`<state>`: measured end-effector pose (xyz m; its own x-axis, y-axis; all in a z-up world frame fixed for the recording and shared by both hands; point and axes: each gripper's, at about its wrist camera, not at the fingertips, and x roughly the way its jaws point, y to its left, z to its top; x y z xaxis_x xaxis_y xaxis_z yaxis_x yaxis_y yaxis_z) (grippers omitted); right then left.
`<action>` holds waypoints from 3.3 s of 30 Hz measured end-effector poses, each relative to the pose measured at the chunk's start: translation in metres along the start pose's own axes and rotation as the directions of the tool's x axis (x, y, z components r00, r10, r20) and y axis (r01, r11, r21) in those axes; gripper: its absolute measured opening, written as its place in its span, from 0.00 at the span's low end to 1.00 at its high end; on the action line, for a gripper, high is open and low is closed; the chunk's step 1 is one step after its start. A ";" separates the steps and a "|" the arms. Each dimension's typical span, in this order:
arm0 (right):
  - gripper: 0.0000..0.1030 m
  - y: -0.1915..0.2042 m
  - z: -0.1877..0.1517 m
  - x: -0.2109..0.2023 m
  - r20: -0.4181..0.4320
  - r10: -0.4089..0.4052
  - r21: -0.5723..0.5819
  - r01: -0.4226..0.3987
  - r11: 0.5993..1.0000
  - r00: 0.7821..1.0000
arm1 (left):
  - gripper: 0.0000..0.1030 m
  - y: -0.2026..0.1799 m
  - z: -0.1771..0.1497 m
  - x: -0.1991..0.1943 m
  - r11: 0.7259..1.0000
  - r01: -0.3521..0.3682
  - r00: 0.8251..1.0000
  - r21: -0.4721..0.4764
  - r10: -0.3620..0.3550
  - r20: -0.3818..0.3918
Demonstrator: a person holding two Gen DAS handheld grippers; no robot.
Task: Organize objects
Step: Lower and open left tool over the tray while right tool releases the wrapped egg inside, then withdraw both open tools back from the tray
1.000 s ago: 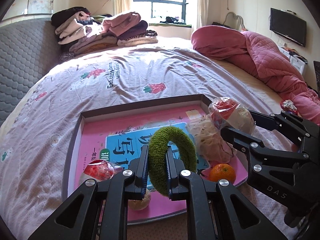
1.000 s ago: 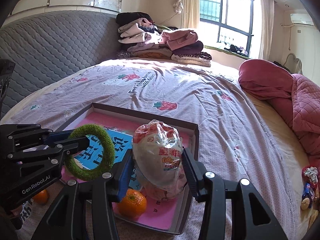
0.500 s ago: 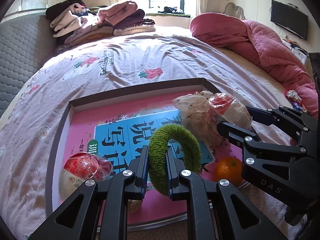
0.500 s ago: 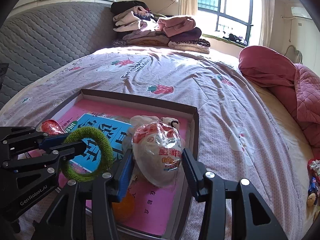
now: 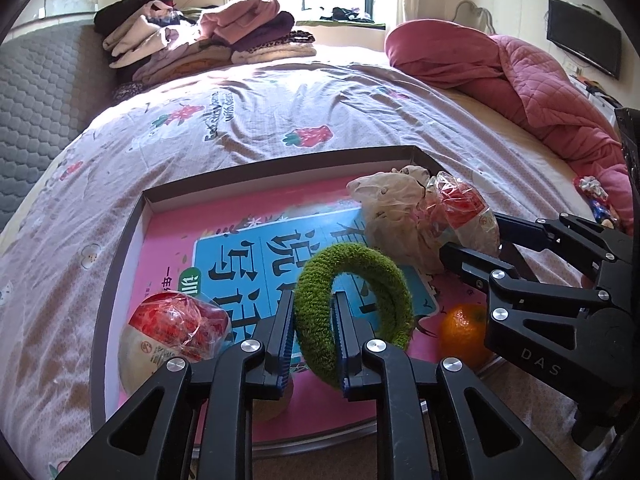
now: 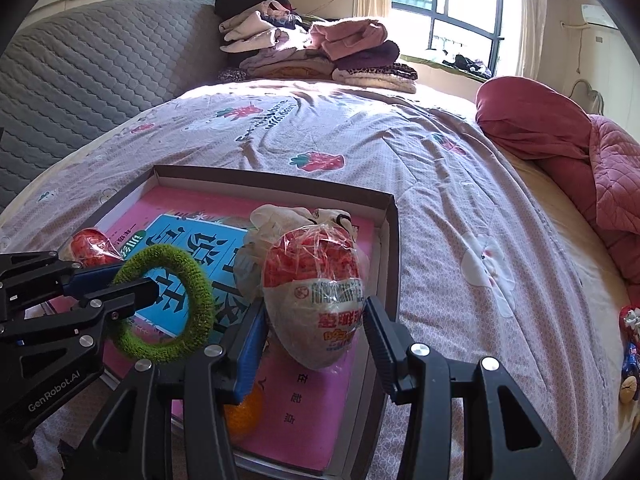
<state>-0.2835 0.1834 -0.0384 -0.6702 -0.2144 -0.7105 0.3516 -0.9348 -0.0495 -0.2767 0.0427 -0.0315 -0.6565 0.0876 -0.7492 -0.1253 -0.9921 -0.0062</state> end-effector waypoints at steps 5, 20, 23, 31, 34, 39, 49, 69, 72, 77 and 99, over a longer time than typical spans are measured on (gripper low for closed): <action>0.47 0.000 -0.002 0.005 -0.036 -0.007 0.003 0.007 1.000 0.999 | 0.25 0.000 -0.001 -0.001 1.000 -0.005 1.000 0.003 0.005 -0.004; 0.52 -0.001 -0.003 0.001 -0.052 -0.009 0.022 0.010 1.000 0.999 | 0.49 0.005 -0.009 -0.016 1.000 -0.003 1.000 -0.026 0.004 0.013; 0.52 0.000 -0.002 -0.003 -0.046 -0.007 0.024 0.008 1.000 0.999 | 0.49 0.007 -0.012 -0.021 0.999 -0.003 1.000 -0.035 0.003 0.014; 0.53 0.002 0.002 -0.014 -0.023 -0.007 0.023 0.008 1.000 1.000 | 0.49 0.008 -0.016 -0.037 0.999 -0.007 1.000 -0.052 0.009 0.030; 0.53 0.002 0.003 -0.021 -0.010 -0.011 0.029 0.011 1.000 1.000 | 0.50 0.008 -0.015 -0.044 0.998 -0.012 0.999 -0.055 0.014 0.038; 0.53 0.005 0.007 -0.037 0.038 -0.008 0.023 0.007 1.000 0.999 | 0.54 0.009 -0.014 -0.056 0.998 -0.022 0.998 -0.064 0.026 0.053; 0.53 0.012 0.013 -0.069 0.100 0.025 0.032 -0.028 0.999 0.995 | 0.60 0.007 -0.010 -0.085 0.997 -0.038 0.995 -0.062 0.044 0.093; 0.61 0.037 0.005 -0.120 0.182 0.074 0.003 -0.076 0.997 0.981 | 0.69 0.019 -0.016 -0.132 0.996 -0.053 0.988 -0.068 0.063 0.140; 0.61 0.037 0.002 -0.125 0.188 0.072 0.002 -0.074 0.997 0.980 | 0.71 0.020 -0.016 -0.138 0.996 -0.054 0.987 -0.073 0.064 0.146; 0.61 0.032 0.001 -0.136 0.209 0.062 0.009 -0.066 0.998 0.976 | 0.72 0.021 -0.018 -0.148 0.995 -0.061 0.985 -0.080 0.074 0.158; 0.61 0.047 -0.026 -0.178 0.284 0.096 -0.014 -0.096 0.995 0.954 | 0.73 0.030 -0.047 -0.186 0.991 -0.093 0.976 -0.099 0.110 0.190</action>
<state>-0.1304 0.1850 0.0676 -0.7911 -0.3748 -0.4834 0.4236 -0.9058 0.0092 -0.1229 -0.0075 0.0767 -0.7954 -0.0071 -0.6060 0.0108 -0.9999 -0.0025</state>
